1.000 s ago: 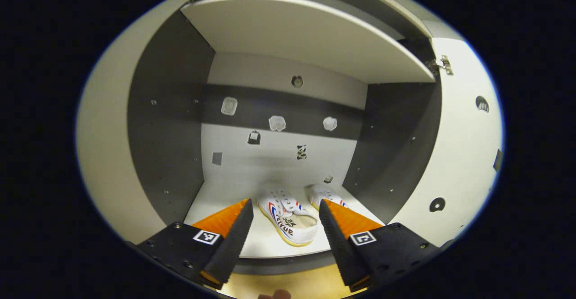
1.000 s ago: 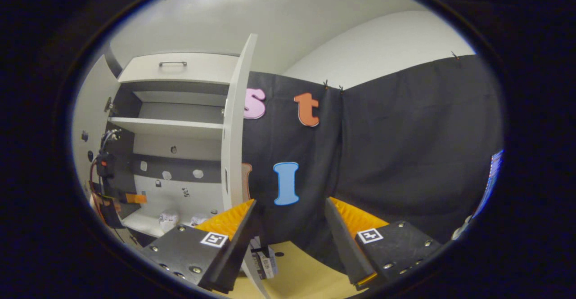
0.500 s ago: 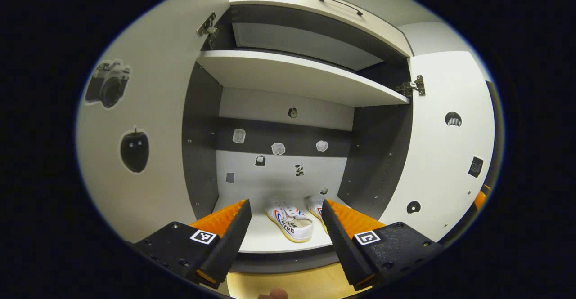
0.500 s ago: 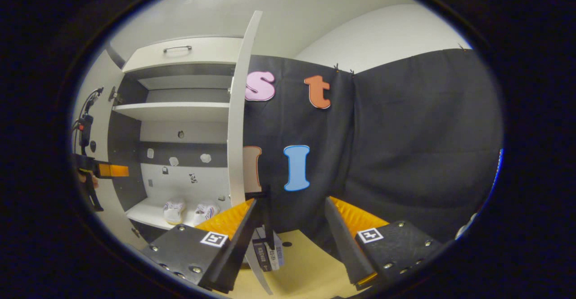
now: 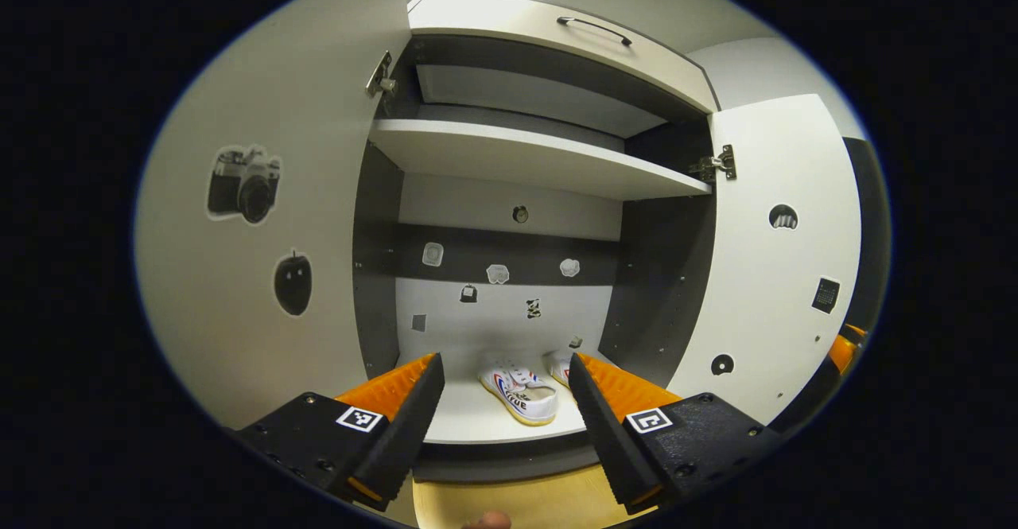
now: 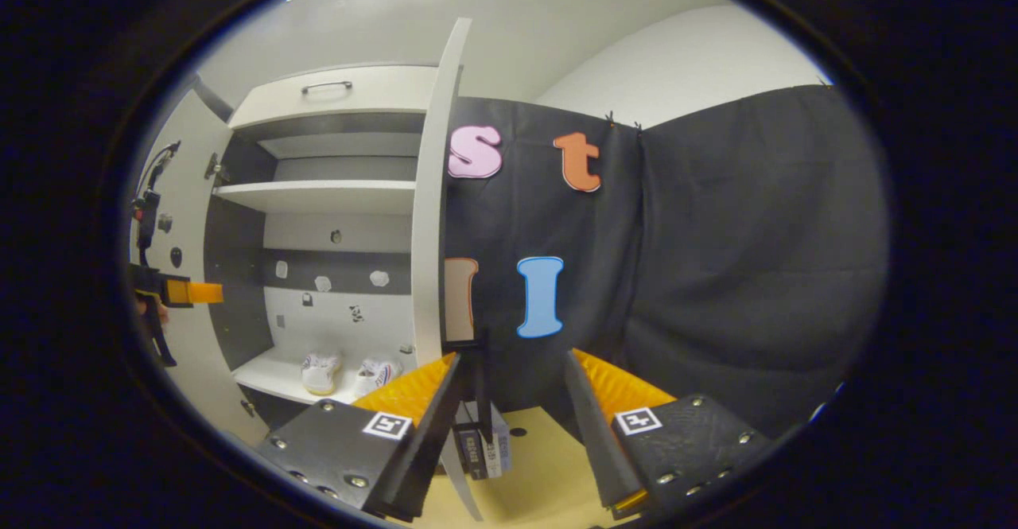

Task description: Grab one shoe with the right hand and put it into the shoe cabinet, grab the other shoe with the left hand and put it into the shoe cabinet; then close the right door with the right hand and the left door with the left hand.

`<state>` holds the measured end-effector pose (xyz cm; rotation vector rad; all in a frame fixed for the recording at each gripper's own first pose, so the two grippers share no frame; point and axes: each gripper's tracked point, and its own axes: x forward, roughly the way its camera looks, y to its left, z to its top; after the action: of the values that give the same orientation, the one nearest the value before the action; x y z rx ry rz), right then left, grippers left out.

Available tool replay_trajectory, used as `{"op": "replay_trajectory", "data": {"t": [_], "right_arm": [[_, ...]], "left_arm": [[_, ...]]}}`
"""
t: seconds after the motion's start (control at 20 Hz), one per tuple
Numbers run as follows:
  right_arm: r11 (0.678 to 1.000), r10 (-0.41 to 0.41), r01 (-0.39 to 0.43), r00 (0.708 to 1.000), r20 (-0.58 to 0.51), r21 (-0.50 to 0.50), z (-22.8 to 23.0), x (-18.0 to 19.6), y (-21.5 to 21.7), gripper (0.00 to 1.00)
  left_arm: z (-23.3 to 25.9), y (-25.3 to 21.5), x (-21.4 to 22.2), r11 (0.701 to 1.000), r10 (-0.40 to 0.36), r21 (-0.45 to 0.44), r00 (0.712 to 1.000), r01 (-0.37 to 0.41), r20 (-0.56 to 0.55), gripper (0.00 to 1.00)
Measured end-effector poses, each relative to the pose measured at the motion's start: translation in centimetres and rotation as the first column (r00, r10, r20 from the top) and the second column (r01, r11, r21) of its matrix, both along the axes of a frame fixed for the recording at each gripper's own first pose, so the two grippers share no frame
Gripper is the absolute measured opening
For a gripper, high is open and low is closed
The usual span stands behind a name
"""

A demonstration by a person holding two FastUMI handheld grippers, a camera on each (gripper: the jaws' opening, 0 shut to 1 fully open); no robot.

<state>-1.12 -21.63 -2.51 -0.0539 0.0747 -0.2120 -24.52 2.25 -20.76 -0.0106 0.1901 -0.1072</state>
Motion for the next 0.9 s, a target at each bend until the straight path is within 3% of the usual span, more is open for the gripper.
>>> {"op": "replay_trajectory", "data": {"t": [0.15, 0.2, 0.25, 0.45, 0.9], "right_arm": [[0.999, 0.032, -0.032, 0.999, -0.013, 0.005, 0.0, 0.0, 0.8, 0.78], [0.999, 0.042, -0.042, 0.999, -0.012, 0.006, -0.1, -0.1, 1.2, 0.78], [0.999, 0.053, -0.053, 0.999, -0.013, 0.006, -0.1, -0.1, 1.6, 0.78], [0.994, 0.113, -0.113, 0.994, -0.015, 0.013, -0.1, 0.0, 4.2, 0.78], [0.982, 0.19, -0.189, 0.982, -0.015, 0.028, -0.5, 0.6, 8.1, 0.78]], "left_arm": [[0.8, -0.3, -0.6, 1.0, -0.013, -0.001, 1.0, 0.013, 0.015, 0.95], [1.0, -0.3, -0.8, 1.0, -0.017, 0.007, 1.0, 0.017, 0.022, 1.0], [1.3, -0.3, -1.0, 1.0, -0.023, 0.013, 0.999, 0.023, 0.03, 0.95], [2.1, -0.4, -1.6, 0.999, -0.042, 0.011, 0.998, 0.042, 0.043, 0.95], [3.4, 1.9, -5.1, 1.0, -0.01, 0.007, 0.999, 0.01, 0.047, 0.95]]}}
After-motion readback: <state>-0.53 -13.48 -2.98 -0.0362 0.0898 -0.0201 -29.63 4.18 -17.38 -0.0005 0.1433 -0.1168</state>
